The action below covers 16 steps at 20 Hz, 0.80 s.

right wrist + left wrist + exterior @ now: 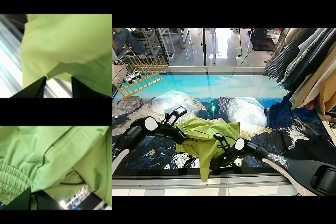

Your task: Fold the clothes and pants, and hang the long-sleeved shirts on hangers.

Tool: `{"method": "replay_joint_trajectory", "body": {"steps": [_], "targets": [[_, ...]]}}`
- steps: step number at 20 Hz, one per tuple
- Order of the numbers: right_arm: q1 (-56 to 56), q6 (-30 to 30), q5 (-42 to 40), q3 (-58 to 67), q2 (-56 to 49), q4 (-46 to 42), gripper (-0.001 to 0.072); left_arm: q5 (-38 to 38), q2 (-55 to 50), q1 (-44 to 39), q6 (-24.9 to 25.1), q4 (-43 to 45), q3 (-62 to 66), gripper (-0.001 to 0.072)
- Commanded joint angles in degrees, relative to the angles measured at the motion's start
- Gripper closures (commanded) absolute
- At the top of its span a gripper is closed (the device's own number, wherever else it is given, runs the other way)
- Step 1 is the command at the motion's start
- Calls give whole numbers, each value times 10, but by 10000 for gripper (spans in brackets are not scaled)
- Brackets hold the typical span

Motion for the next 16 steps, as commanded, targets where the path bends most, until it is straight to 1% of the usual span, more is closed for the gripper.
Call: {"method": "replay_joint_trajectory", "body": {"steps": [1,3,5,9,11,14,15,16], "targets": [[28,1,20,23,0,31,311,-5,1,1,-7,-7,2,689],[28,9,72,33,0,35,306,-7,1,1,-7,-7,2,688],[28,29,101,35,1,37,306,-16,1,1,-7,-7,2,688],[30,72,103,35,1,30,306,-31,1,1,-7,-7,2,688],[30,110,104,35,1,1,306,-33,1,0,-7,-7,2,688],[38,133,93,35,-1,-23,311,-32,1,1,-6,-7,2,688],[43,134,83,35,-5,-21,330,-33,1,0,-7,-7,2,688],[50,137,71,35,-13,-21,369,-33,1,1,-7,-7,2,688]]}}
